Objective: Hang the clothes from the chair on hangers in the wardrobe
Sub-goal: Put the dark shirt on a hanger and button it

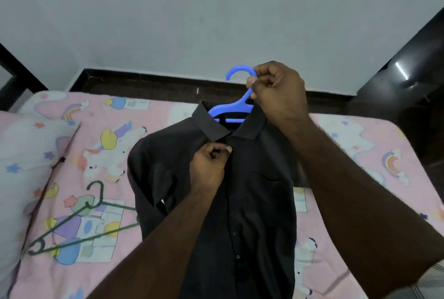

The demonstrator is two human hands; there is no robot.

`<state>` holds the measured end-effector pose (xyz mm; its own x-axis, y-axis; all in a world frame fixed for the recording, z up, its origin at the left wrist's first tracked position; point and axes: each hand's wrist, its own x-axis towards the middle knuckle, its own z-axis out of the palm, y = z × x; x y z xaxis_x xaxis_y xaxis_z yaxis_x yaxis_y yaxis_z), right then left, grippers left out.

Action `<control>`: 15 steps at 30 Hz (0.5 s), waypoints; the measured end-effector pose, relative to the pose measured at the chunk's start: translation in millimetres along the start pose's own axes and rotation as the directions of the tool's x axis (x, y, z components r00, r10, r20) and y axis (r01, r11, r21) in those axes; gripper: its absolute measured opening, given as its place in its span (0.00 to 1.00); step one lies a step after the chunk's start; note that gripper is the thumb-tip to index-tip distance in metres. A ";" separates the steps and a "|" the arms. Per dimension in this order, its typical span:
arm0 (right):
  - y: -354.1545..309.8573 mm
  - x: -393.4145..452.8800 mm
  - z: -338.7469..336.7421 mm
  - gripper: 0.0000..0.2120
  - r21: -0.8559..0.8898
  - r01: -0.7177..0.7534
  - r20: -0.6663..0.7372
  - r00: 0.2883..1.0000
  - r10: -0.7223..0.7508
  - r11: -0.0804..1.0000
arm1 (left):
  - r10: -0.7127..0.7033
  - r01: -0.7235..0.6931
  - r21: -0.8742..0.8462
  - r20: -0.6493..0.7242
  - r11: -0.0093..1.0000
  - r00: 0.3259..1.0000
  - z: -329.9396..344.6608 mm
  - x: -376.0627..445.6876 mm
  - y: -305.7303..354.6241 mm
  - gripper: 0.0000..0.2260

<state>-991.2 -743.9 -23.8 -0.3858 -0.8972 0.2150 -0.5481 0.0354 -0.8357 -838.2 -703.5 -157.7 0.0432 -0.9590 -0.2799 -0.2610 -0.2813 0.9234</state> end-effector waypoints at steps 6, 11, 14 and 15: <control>-94.0 13.7 -55.5 0.03 0.030 0.106 -0.028 0.994 -0.105 0.994 | 0.132 -0.128 -0.090 0.036 0.988 0.991 -45.2 -28.7 68.1 0.05; -151.2 13.9 -90.9 0.04 -0.021 0.191 -0.092 0.977 -0.193 0.981 | 0.228 -0.222 -0.216 0.006 0.951 0.974 -88.5 -51.8 150.3 0.11; -179.4 14.6 -113.2 0.05 -0.033 0.230 -0.093 0.968 -0.232 0.973 | 0.306 -0.310 -0.235 -0.056 0.921 0.950 -112.2 -65.4 190.3 0.12; -188.9 15.2 -121.3 0.05 -0.002 0.250 -0.141 0.959 -0.248 0.968 | 0.326 -0.334 -0.235 -0.071 0.913 0.943 -119.6 -69.8 201.3 0.12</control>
<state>-983.6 -710.8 198.6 -0.3385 -0.8069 0.4841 -0.6289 -0.1887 -0.7543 -778.3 -697.1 79.1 0.0242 -0.9981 0.0562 -0.0257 0.0555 0.9981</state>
